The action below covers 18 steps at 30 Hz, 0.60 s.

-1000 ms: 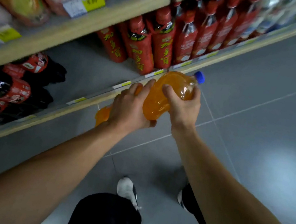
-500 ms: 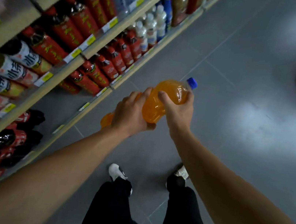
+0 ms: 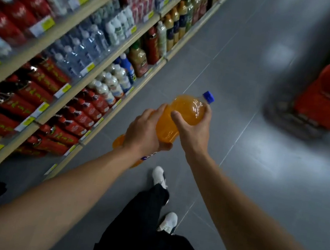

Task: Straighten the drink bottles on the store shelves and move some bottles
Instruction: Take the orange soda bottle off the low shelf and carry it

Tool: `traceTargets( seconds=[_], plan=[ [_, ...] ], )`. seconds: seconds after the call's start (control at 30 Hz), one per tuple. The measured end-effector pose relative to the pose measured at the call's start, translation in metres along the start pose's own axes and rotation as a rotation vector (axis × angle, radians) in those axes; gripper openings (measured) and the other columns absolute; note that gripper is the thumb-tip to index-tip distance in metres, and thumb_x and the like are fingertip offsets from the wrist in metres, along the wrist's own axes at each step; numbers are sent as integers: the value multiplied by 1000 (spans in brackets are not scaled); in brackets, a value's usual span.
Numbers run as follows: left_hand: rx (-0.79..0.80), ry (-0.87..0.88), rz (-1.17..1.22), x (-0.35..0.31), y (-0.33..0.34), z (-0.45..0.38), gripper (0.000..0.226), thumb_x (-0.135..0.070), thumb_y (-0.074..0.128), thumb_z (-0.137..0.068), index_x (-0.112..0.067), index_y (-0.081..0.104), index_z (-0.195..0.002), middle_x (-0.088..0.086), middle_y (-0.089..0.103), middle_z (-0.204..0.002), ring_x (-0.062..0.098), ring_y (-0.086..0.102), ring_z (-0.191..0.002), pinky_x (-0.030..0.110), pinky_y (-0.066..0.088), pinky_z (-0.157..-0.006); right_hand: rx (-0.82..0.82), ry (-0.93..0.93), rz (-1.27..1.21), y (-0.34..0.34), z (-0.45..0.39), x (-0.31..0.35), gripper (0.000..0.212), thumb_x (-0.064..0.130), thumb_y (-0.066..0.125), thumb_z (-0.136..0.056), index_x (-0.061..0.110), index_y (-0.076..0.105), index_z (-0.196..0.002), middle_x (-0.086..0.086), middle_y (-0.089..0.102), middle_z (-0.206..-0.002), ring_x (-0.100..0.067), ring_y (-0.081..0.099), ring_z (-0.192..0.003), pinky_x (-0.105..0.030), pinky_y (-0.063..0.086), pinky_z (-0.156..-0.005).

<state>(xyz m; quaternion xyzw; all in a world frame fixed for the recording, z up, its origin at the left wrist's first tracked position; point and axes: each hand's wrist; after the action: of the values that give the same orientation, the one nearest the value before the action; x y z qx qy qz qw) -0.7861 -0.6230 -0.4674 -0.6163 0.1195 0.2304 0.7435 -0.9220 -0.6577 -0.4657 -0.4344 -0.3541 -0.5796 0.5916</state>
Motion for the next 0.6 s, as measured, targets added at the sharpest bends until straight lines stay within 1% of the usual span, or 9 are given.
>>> traceTargets(
  seconds=[0.07, 0.13, 0.17, 0.2, 0.33, 0.4, 0.47, 0.6],
  plan=[
    [-7, 21, 14, -20, 3, -35, 118, -52, 88, -61, -43, 13, -152, 2, 43, -144, 31, 50, -127, 53, 50, -95, -19, -8, 33, -13, -35, 15, 107, 58, 83, -62, 41, 19, -146, -3, 43, -145, -25, 50, -126, -46, 50, -99],
    [-6, 39, 35, -38, 7, -74, 118, -52, 88, -60, -42, 15, -152, 3, 45, -144, 32, 52, -125, 52, 50, -94, -46, -24, 76, -23, -72, 29, 104, 48, 86, -67, 35, 20, -147, -5, 45, -142, -24, 52, -123, -36, 49, -93],
    [-4, 46, 43, -47, 9, -94, 118, -52, 89, -60, -41, 15, -152, 3, 46, -143, 32, 52, -124, 51, 51, -94, -58, -29, 96, -29, -92, 37, 103, 45, 86, -69, 33, 21, -147, -6, 46, -141, -24, 52, -121, -34, 49, -90],
    [-1, 51, 50, -55, 10, -115, 118, -51, 89, -60, -41, 16, -152, 3, 46, -142, 32, 53, -124, 50, 51, -94, -69, -31, 115, -34, -113, 44, 102, 44, 86, -70, 32, 22, -148, -7, 47, -140, -24, 53, -120, -34, 49, -90],
    [23, 47, 76, -95, 6, -201, 118, -50, 89, -61, -39, 16, -153, 3, 46, -142, 32, 52, -124, 48, 50, -94, -111, -25, 163, -50, -195, 80, 102, 49, 85, -68, 33, 23, -148, -7, 49, -138, -26, 53, -121, -43, 52, -95],
    [21, 53, 70, -117, 0, -243, 118, -49, 89, -61, -39, 17, -153, 4, 47, -140, 32, 53, -123, 48, 50, -94, -127, -27, 163, -60, -235, 102, 101, 48, 85, -69, 32, 24, -148, -5, 49, -137, -22, 53, -116, -37, 51, -91],
    [26, 72, 52, -141, -5, -285, 117, -50, 89, -60, -40, 18, -152, 3, 47, -139, 31, 53, -122, 49, 51, -93, -147, -34, 147, -74, -271, 126, 97, 46, 84, -71, 30, 27, -148, -1, 50, -132, -15, 50, -109, -30, 46, -85],
    [55, 98, 1, -188, -9, -374, 120, -53, 89, -58, -41, 15, -151, 1, 45, -143, 33, 51, -125, 52, 49, -95, -189, -17, 74, -103, -353, 161, 96, 43, 85, -71, 26, 31, -149, 3, 52, -127, -12, 49, -106, -26, 42, -84]
  ],
)
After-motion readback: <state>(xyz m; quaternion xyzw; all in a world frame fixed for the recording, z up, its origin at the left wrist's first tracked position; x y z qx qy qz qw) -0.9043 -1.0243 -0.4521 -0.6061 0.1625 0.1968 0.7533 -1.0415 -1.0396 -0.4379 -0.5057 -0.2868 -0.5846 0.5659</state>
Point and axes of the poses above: each hand's wrist, its own z-axis away from the middle knuckle, its own y-axis out of the palm, x = y × z
